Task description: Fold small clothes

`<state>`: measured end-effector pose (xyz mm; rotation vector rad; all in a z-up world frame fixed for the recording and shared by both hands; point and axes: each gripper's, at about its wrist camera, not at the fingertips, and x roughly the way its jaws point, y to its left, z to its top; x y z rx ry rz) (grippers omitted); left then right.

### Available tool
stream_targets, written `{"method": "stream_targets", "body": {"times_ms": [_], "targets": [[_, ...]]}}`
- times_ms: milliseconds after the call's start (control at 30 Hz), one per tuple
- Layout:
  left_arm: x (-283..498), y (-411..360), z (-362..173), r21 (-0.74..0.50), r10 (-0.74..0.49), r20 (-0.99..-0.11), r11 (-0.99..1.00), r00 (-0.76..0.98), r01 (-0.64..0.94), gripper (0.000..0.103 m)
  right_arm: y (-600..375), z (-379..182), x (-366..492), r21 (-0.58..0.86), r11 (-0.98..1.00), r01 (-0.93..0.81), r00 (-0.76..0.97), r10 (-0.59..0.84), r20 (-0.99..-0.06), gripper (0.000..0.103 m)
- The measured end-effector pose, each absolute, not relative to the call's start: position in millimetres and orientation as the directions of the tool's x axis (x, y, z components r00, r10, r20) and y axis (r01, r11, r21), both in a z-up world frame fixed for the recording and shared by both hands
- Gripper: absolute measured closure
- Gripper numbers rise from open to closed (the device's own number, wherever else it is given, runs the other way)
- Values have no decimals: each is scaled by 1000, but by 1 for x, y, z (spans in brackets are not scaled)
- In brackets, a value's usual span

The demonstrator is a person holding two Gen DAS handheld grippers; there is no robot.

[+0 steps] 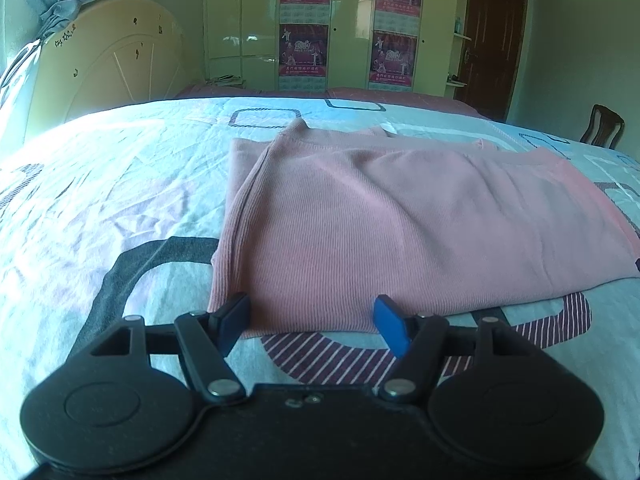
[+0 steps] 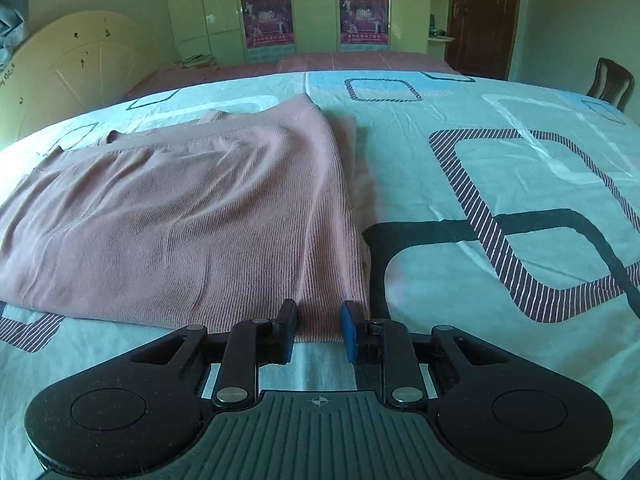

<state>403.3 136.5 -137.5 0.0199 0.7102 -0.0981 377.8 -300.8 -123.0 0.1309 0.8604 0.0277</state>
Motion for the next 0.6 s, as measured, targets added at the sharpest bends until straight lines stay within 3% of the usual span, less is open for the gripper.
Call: {"method": "stream_targets", "body": {"times_ms": [100, 200, 300, 433, 600], "targets": [[400, 138, -133, -29, -78, -658, 996, 749, 79, 34, -307, -118, 371, 170, 985, 41, 665, 100, -740, 80], [383, 141, -118, -54, -62, -635, 998, 770, 36, 23, -313, -108, 357, 221, 974, 52, 689, 125, -713, 79], [369, 150, -112, -179, -121, -640, 984, 759, 6, 31, -311, -98, 343, 251, 968, 22, 712, 161, -683, 79], [370, 169, -131, -450, -233, -648, 885, 725, -118, 47, -299, -89, 333, 300, 953, -43, 730, 234, -642, 79], [383, 184, -144, -614, -234, -588, 753, 774, -239, 50, -285, -77, 339, 347, 934, -82, 757, 285, -589, 80]]}}
